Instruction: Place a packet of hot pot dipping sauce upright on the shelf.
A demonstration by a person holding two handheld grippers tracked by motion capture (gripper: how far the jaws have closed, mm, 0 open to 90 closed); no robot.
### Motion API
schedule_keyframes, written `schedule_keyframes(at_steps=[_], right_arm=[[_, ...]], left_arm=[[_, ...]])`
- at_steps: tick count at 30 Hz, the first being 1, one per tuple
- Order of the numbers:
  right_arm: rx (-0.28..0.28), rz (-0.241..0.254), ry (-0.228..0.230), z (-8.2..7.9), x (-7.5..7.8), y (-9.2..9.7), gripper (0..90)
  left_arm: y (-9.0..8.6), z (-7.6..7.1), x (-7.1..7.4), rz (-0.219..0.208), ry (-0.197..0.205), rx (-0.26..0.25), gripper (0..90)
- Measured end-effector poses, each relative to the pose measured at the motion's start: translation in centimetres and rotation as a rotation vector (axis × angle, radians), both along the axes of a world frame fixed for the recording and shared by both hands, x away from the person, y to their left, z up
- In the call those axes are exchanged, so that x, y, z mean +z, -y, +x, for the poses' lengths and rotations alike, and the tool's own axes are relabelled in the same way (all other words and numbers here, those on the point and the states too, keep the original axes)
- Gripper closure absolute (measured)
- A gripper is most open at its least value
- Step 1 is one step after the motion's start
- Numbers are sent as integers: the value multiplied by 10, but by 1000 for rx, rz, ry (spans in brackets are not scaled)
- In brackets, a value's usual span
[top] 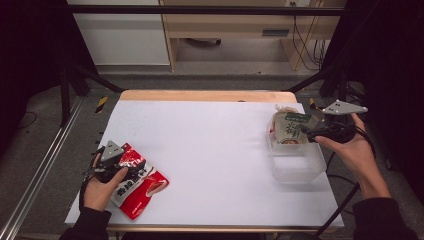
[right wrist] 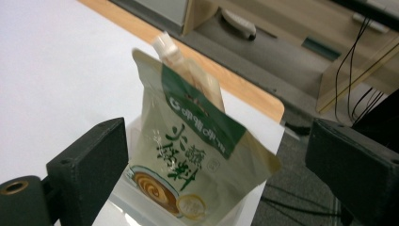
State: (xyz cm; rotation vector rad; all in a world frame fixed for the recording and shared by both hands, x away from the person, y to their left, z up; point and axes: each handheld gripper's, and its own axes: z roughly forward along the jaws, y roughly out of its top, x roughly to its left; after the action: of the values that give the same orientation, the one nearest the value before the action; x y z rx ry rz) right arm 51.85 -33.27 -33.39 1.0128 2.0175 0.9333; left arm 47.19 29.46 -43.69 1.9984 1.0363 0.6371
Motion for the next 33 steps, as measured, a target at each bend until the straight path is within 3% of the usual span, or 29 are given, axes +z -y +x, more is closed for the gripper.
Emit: schedule_keyframes(at_steps=[4,7,16,20,22,26,33], right_arm=[[20,-10,57,-11,12,-13,71],[30,-15,69,-16,16,-23,71],[145,-7,74,-35,16,-92,97],[215,13,62,-42,6,-134,101],[229,18,55,-43,2,-142,103],[274,38,1,-46,-18,-175,118],[326,34,-45,-50,-46,-205,109]], left_arm=[[-1,0,0,-2,0,3,103],[-2,0,1,-4,1,8,103],[-7,-7,6,20,14,27,100],[-9,-10,8,25,20,28,92],[-11,-12,8,30,23,31,88],[-16,-15,8,23,24,43,85],[-28,-21,7,21,29,66,68]])
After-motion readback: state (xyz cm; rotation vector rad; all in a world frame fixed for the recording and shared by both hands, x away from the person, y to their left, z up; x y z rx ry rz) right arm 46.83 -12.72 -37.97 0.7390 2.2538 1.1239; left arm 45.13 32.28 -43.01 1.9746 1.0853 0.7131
